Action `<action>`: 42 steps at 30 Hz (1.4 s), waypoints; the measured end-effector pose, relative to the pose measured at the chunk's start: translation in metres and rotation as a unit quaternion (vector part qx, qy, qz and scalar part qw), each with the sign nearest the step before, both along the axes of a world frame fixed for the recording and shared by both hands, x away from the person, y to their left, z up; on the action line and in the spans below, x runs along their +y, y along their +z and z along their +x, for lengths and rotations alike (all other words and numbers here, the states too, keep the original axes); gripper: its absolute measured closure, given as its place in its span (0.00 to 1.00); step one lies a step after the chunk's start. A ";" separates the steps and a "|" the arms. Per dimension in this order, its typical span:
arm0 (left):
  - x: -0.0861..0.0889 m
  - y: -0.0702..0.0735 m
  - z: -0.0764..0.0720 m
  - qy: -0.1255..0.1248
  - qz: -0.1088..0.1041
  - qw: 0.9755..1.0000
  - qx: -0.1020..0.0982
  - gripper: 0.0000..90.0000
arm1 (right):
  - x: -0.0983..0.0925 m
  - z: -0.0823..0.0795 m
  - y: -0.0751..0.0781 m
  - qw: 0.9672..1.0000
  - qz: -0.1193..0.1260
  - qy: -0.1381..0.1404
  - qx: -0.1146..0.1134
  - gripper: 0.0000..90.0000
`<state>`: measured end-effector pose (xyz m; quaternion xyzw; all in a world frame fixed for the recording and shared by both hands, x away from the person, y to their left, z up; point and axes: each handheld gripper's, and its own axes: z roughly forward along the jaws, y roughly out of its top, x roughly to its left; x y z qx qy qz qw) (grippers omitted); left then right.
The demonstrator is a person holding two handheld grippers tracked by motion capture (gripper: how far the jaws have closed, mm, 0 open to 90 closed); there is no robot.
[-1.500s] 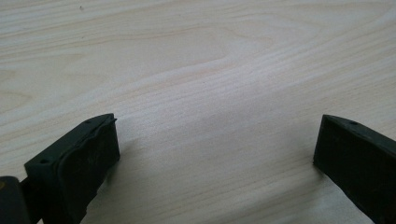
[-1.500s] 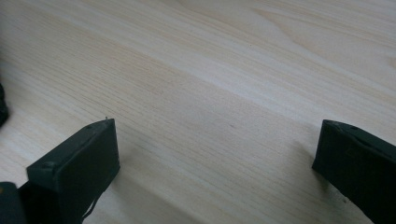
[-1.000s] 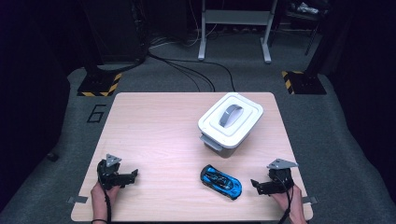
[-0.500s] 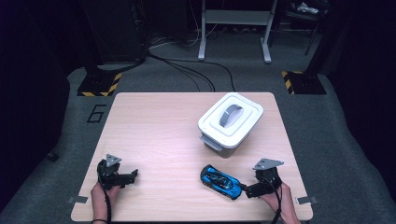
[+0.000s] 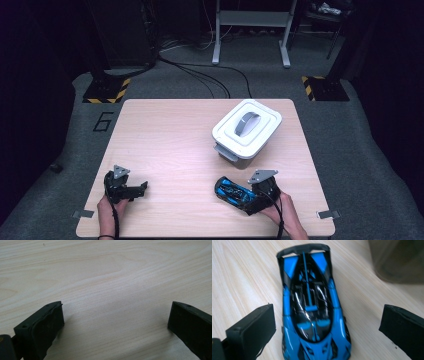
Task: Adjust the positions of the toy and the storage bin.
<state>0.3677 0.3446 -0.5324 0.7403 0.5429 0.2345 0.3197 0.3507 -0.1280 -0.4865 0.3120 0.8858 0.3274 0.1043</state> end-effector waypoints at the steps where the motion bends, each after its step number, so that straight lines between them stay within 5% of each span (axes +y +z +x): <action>1: 0.000 0.000 0.000 0.000 0.000 1.000 0.000 0.00 | 0.003 0.001 0.000 1.000 -0.001 0.005 -0.004 0.00; 27: 0.000 0.000 0.000 0.000 0.000 1.000 0.000 0.00 | 0.080 0.026 -0.004 0.996 -0.055 0.067 0.008 0.01; 37: 0.000 0.000 0.000 0.000 0.000 1.000 0.000 0.00 | 0.090 0.034 -0.008 0.997 -0.066 0.046 0.005 0.23; 42: 0.000 0.000 0.000 0.000 0.000 1.000 0.000 0.00 | 0.089 0.034 -0.009 0.997 -0.067 0.036 0.011 0.25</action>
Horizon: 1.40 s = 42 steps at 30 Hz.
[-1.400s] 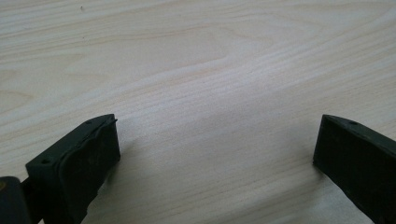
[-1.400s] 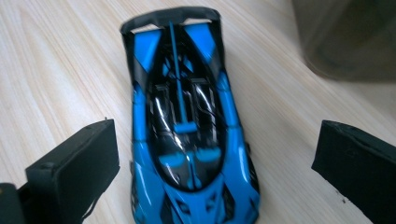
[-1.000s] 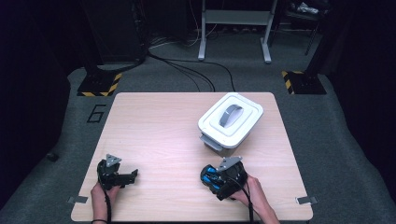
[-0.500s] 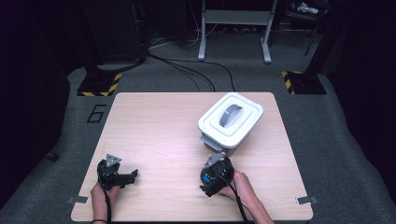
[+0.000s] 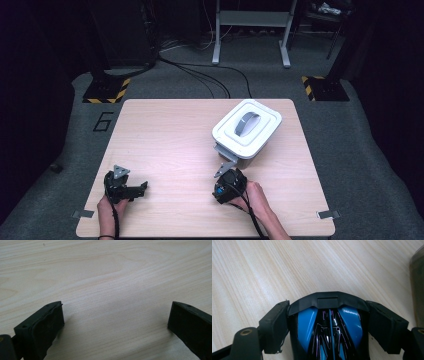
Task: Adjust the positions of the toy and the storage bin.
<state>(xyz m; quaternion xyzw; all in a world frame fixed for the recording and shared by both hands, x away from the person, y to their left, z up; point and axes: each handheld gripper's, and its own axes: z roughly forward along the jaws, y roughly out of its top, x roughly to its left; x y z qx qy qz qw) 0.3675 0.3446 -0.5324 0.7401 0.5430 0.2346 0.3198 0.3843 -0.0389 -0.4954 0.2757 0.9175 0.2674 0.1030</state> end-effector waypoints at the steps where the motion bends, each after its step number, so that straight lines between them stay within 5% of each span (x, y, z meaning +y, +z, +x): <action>1: 0.000 0.000 0.000 0.000 0.000 1.000 0.000 0.00 | 0.000 0.001 -0.001 1.000 0.000 0.001 -0.001 0.25; 10: 0.000 0.000 0.000 0.001 0.000 1.000 0.000 0.00 | -0.001 -0.003 -0.001 1.000 -0.003 -0.006 -0.026 0.27; 26: 0.000 0.000 0.000 0.001 0.000 1.000 0.000 0.00 | -0.033 -0.018 0.015 0.997 0.052 -0.038 -0.053 0.27; 42: 0.000 0.000 0.000 0.001 0.000 1.000 0.000 0.00 | -0.080 -0.043 0.038 0.987 0.092 -0.090 -0.099 0.27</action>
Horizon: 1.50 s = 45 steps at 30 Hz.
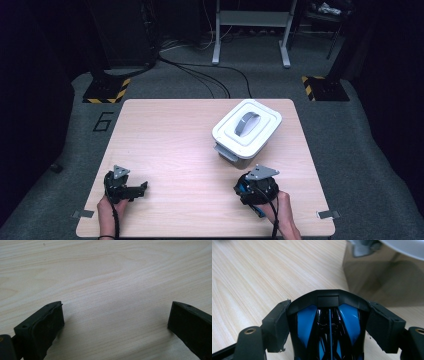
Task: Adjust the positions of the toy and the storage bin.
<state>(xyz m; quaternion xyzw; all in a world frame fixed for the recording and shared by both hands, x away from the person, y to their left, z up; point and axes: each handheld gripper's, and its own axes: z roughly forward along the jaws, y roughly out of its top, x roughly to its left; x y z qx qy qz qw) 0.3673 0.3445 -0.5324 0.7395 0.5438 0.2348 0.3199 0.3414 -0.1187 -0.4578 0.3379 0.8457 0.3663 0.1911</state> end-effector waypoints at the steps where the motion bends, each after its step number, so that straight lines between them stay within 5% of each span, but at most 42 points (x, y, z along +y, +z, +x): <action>1: 0.000 0.000 0.000 0.000 0.000 1.000 0.000 0.00 | -0.004 -0.001 0.001 1.000 0.003 -0.004 -0.004 0.27; 14: 0.000 0.000 0.000 0.000 0.000 1.000 0.000 0.00 | -0.048 -0.006 0.016 0.996 0.037 -0.073 -0.019 0.27; 26: 0.000 0.000 0.000 -0.001 0.000 1.000 0.000 0.00 | -0.092 -0.006 0.034 0.986 0.034 -0.159 -0.032 0.27; 38: 0.000 0.000 0.000 -0.001 0.000 1.000 0.000 0.00 | -0.118 0.003 0.030 0.977 0.022 -0.212 -0.003 0.27; 45: 0.000 0.000 0.000 -0.001 0.000 1.000 0.000 0.00 | -0.109 0.035 0.013 0.975 0.010 -0.223 0.019 0.27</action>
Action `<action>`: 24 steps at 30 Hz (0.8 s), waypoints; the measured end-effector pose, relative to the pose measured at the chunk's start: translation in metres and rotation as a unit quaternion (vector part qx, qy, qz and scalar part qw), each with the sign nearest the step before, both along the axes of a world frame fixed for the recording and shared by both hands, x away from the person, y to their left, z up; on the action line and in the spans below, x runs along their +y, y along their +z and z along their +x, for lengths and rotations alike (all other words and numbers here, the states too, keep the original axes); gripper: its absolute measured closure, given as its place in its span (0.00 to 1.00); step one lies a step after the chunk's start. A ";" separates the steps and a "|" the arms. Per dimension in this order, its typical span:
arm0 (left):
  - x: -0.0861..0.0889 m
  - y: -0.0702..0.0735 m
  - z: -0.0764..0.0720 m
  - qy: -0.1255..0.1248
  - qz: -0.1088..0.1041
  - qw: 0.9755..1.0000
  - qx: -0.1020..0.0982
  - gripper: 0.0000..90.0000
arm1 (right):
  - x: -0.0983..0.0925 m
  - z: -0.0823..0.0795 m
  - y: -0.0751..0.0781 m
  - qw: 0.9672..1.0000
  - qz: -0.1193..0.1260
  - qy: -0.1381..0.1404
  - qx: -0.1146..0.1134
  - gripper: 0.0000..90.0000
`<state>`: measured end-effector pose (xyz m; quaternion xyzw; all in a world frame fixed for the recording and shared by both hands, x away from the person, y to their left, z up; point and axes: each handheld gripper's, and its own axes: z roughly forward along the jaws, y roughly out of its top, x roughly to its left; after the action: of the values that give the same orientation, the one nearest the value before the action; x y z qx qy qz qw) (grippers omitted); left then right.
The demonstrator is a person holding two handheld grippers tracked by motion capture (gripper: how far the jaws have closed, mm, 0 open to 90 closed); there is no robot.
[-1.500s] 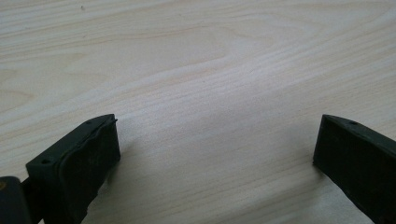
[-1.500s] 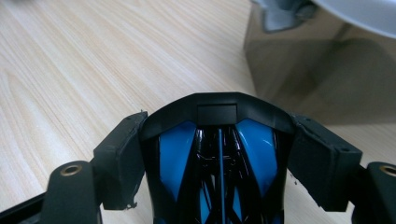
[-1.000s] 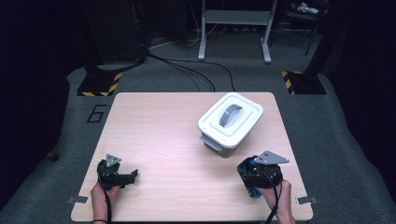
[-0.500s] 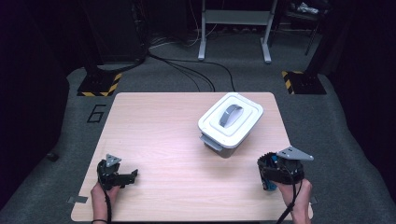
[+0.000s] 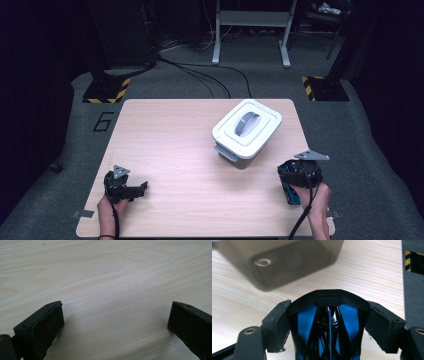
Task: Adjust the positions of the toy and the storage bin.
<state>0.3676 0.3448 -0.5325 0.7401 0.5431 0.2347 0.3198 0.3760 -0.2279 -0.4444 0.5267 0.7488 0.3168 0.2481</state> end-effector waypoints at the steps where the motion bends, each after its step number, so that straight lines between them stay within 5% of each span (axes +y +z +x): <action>1: 0.000 0.000 0.000 0.000 0.000 1.000 0.000 0.00 | 0.003 0.006 -0.004 1.000 -0.005 -0.001 0.013 0.27; 3: 0.000 0.000 0.000 0.000 0.000 1.000 0.000 0.00 | 0.012 0.024 -0.015 0.999 -0.015 -0.002 0.048 0.27; 10: 0.000 0.000 0.000 0.000 0.000 1.000 0.000 0.00 | 0.019 0.044 -0.034 0.995 -0.023 0.002 0.097 0.27; 24: 0.000 0.000 0.000 0.000 0.000 1.000 -0.001 0.01 | 0.017 0.024 -0.045 0.990 -0.055 0.016 0.129 0.27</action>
<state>0.3674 0.3445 -0.5325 0.7398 0.5430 0.2355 0.3200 0.4005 -0.2109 -0.4895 0.5370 0.7989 0.2084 0.1730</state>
